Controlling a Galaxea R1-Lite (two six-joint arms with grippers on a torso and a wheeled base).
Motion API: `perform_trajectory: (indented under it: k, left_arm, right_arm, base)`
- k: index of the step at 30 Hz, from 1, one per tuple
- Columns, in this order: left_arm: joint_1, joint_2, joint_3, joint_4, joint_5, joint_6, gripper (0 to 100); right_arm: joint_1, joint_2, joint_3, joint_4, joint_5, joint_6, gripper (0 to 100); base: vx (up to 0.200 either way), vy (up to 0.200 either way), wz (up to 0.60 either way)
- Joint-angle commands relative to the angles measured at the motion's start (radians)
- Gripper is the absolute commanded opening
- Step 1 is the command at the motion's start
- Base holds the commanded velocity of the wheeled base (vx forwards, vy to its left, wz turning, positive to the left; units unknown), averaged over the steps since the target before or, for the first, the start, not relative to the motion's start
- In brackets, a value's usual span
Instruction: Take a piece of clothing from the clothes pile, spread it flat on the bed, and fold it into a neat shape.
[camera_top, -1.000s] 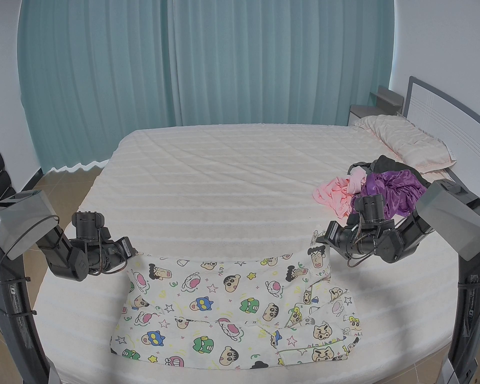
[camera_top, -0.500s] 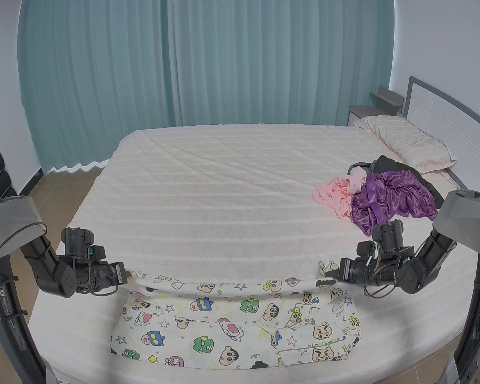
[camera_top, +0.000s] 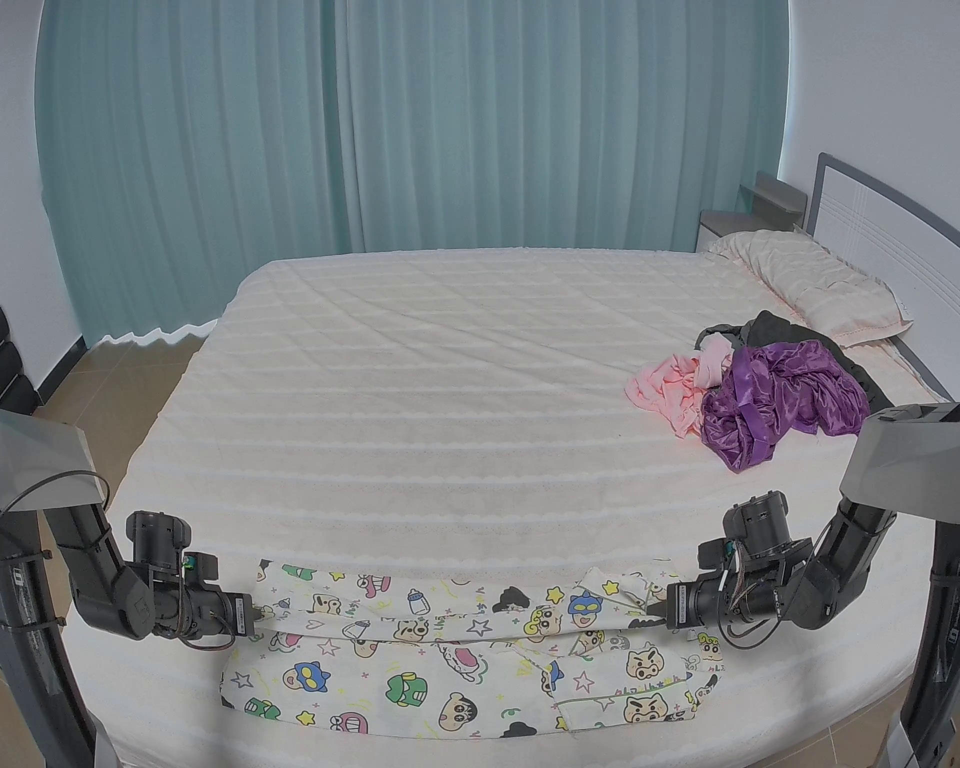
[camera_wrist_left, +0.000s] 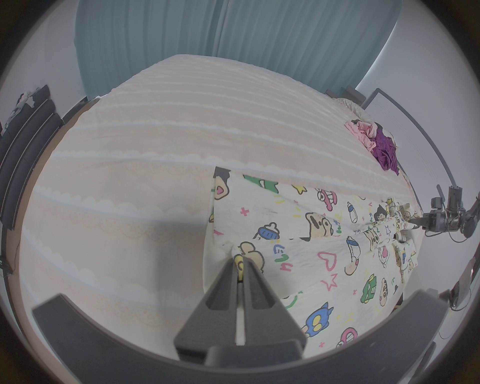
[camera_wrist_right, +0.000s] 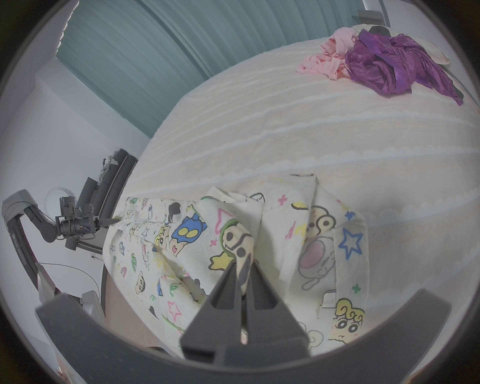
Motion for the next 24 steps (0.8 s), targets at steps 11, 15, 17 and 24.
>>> perform_trajectory:
  k: [11,15,17,24]
  left_arm:
    - [0.016,0.053,0.067,-0.061,-0.001,-0.010,100]
    - [0.081,0.021,0.080,-0.061,-0.023,-0.024,100]
    - [0.128,-0.010,0.083,-0.061,-0.070,-0.067,100]
    - [0.225,-0.101,0.095,-0.061,-0.248,-0.332,100]
  right_arm:
    - [-0.001,0.001,0.037,-0.002,-0.020,0.006,100]
    - [-0.010,-0.054,0.051,-0.002,-0.065,0.042,100]
    - [-0.015,-0.086,0.051,-0.002,-0.097,0.074,100]
    - [0.008,-0.093,0.057,-0.002,-0.169,0.147,100]
  base:
    - [0.000,0.000,0.00]
    - [0.000,0.000,0.00]
    - [0.000,0.000,0.00]
    - [0.000,0.000,0.00]
